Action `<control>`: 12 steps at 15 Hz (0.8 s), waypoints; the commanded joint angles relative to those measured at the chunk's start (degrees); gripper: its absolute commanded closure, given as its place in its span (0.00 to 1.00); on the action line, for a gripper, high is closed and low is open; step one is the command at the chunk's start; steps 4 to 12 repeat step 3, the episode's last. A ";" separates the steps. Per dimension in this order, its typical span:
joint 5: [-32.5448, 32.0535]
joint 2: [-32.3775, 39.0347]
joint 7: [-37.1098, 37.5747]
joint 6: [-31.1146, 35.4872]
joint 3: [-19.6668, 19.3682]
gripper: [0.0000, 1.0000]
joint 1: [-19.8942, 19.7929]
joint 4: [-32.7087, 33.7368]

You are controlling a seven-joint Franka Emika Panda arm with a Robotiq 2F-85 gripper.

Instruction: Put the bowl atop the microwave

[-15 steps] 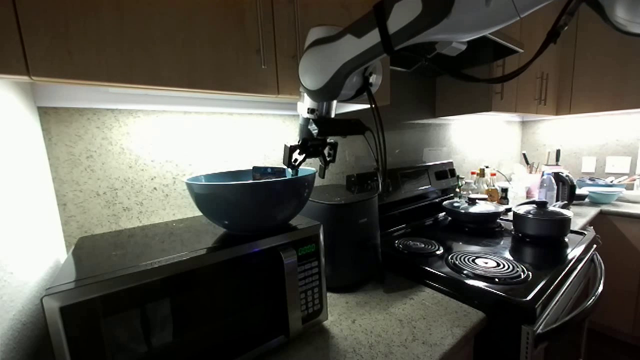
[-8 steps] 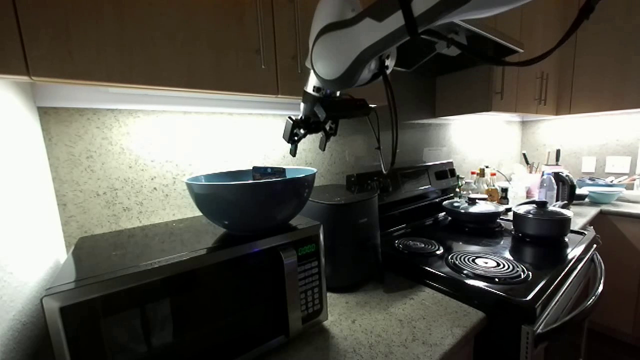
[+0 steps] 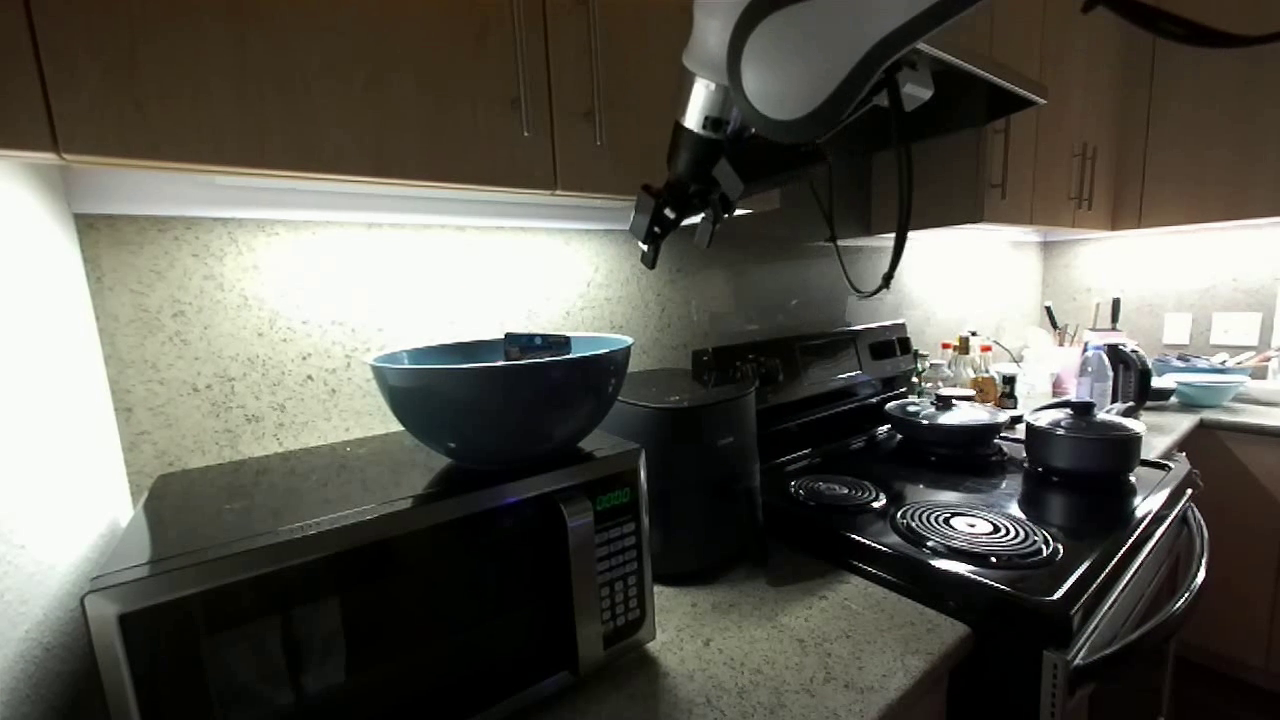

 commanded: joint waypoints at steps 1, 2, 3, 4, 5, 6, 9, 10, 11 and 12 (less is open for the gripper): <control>-0.61 -1.98 0.12 0.35 2.26 0.00 -2.69 -2.01; -0.85 -3.47 0.08 0.64 2.47 0.00 -3.10 -3.60; -0.86 -4.38 0.03 0.73 2.58 0.00 -3.26 -4.58; -0.86 -4.38 0.03 0.73 2.58 0.00 -3.26 -4.58; -0.86 -4.38 0.03 0.73 2.58 0.00 -3.26 -4.58; -0.86 -4.38 0.03 0.73 2.58 0.00 -3.26 -4.58; -0.86 -4.38 0.03 0.73 2.58 0.00 -3.26 -4.58; -0.86 -4.38 0.03 0.73 2.58 0.00 -3.26 -4.58; -0.86 -4.38 0.03 0.73 2.58 0.00 -3.26 -4.58; -0.86 -4.38 0.03 0.73 2.58 0.00 -3.26 -4.58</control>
